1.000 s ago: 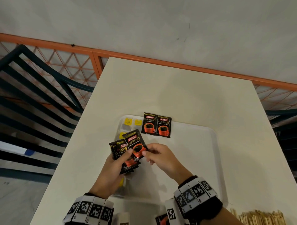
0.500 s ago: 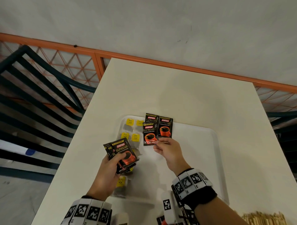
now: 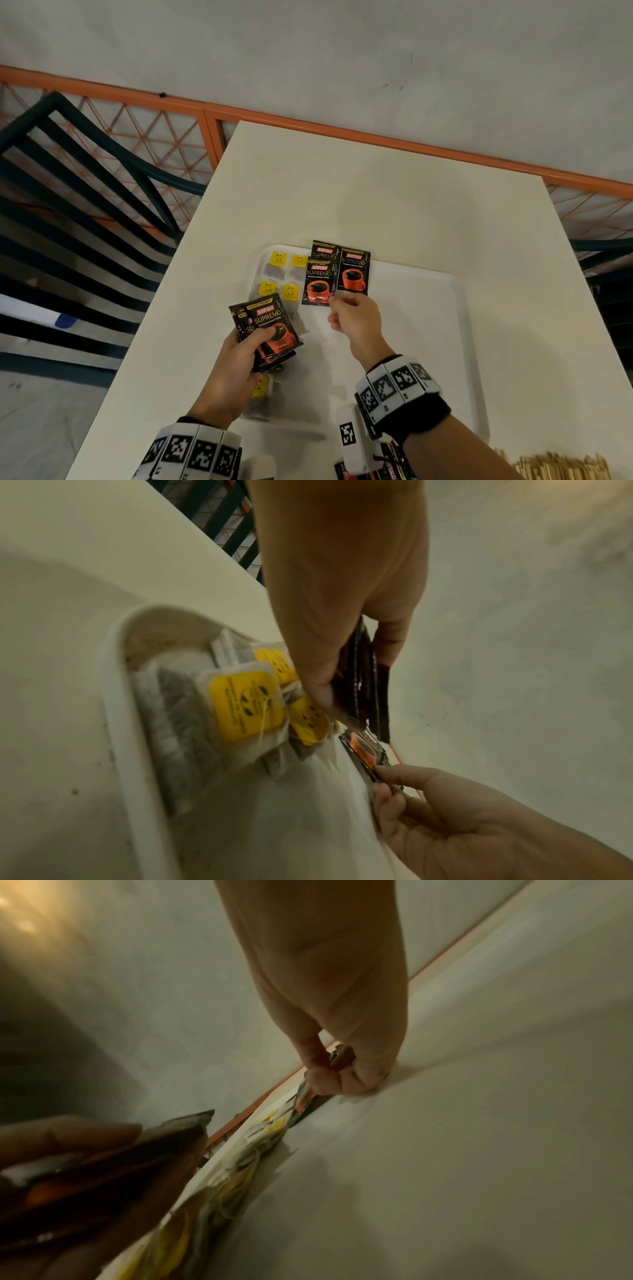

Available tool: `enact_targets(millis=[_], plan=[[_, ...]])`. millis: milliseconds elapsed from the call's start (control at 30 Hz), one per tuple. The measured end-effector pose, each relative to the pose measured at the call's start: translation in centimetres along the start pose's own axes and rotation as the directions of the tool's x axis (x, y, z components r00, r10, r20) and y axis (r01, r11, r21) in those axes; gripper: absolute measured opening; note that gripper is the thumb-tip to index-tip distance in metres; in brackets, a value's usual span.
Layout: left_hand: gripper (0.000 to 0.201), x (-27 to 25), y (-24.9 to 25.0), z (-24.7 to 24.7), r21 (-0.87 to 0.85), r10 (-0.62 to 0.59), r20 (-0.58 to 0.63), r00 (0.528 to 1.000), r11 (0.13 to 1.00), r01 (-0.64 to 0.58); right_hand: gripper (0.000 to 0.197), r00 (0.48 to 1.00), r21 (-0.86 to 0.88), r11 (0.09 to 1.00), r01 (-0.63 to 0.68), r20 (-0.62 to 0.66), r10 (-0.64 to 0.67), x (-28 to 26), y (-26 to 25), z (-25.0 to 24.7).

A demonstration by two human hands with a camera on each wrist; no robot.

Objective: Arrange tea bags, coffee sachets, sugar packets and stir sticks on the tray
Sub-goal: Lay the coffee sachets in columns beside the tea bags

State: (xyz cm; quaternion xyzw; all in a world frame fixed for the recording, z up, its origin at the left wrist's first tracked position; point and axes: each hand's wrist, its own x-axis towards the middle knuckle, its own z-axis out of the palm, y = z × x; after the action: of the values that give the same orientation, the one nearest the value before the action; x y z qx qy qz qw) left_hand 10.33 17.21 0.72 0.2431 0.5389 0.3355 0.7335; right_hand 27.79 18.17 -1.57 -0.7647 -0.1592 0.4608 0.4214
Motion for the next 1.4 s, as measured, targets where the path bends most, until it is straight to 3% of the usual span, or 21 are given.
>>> enact_targets(millis=[167,267,400,867,967,1067,1133,1300,1400], plan=[[0.021,0.1,0.1,0.2,0.004,-0.003,0.001,1.000,1.000,0.003,0.024,0.991,-0.278,0.954,0.115,-0.027,-0.127,0.2,0.7,0.1],[0.025,0.0,0.1,0.2,0.005,-0.006,-0.005,1.000,1.000,0.006,0.014,0.984,-0.318,0.935,0.155,-0.037,-0.176,0.2,0.7,0.0],[0.022,-0.2,0.0,0.3,0.010,0.000,0.004,1.000,1.000,0.000,0.017,0.976,-0.343,0.921,0.183,-0.053,-0.213,0.6,0.6,-0.1],[0.027,-0.2,-0.4,0.8,0.026,0.034,0.046,0.998,0.999,-0.036,0.018,0.971,-0.266,0.941,0.208,-0.062,-0.232,-0.1,0.5,-0.3],[0.034,-0.3,-0.4,1.0,0.042,0.058,0.048,0.997,0.997,-0.060,0.013,0.960,-0.253,0.927,0.277,0.121,-0.254,-2.2,0.0,-0.3],[0.038,-0.1,-0.4,1.1,0.058,0.088,0.040,0.995,0.994,-0.090,0.014,0.899,-0.195,0.944,0.267,0.404,-0.171,-4.2,-0.3,-0.7],[0.037,-0.1,-0.5,1.1,0.060,0.102,0.035,0.994,0.993,-0.104,0.013,0.870,-0.176,0.948,0.264,0.467,-0.156,-4.6,-0.1,-1.3],[0.027,-0.1,-0.6,1.3,0.048,0.070,0.044,0.997,0.996,-0.072,0.012,0.908,-0.068,0.982,0.177,0.396,-0.136,-4.1,0.7,-3.0],[0.021,-0.1,-0.8,1.4,0.038,0.032,0.049,0.998,0.999,-0.034,0.009,0.950,-0.020,0.989,0.144,0.281,-0.133,-3.3,0.9,-4.2]])
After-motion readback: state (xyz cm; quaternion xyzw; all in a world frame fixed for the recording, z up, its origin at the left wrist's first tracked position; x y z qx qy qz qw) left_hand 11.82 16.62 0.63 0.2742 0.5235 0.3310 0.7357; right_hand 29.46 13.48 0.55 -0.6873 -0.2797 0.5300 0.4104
